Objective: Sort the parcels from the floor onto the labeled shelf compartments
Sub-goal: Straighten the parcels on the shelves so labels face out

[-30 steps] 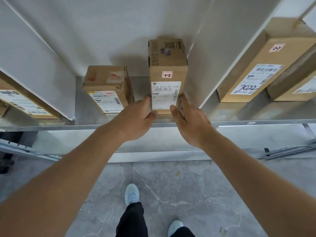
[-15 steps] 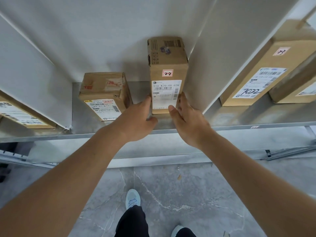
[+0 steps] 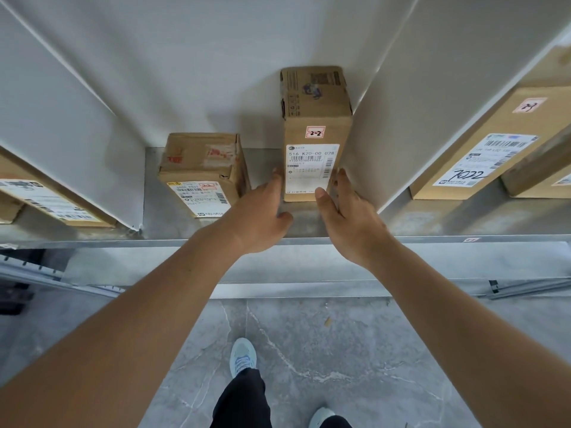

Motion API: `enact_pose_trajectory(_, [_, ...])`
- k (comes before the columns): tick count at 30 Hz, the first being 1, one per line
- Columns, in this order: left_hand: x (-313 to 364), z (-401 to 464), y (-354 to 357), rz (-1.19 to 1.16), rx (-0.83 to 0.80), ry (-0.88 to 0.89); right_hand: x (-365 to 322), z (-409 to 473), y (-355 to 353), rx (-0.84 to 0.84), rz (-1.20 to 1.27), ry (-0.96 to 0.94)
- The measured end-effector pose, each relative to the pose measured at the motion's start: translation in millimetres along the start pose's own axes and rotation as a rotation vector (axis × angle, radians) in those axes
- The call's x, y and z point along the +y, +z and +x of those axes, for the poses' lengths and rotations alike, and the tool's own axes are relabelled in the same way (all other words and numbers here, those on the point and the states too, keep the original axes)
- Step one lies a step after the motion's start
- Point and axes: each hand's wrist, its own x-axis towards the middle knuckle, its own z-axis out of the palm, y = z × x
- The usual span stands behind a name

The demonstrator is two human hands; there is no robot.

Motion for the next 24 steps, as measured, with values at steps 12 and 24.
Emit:
enact_pose_trajectory(12, [-12.2, -78.2, -22.1, 0.056, 0.078, -0.074, -47.6, -39.7, 11.4, -0.073, -0.156, -0.038])
enact_pose_trajectory(24, [-82.1, -114.6, -68.4, 0.109, 0.034, -0.092, -113.4, -45.8, 57.9, -0.077, -0.190, 0.025])
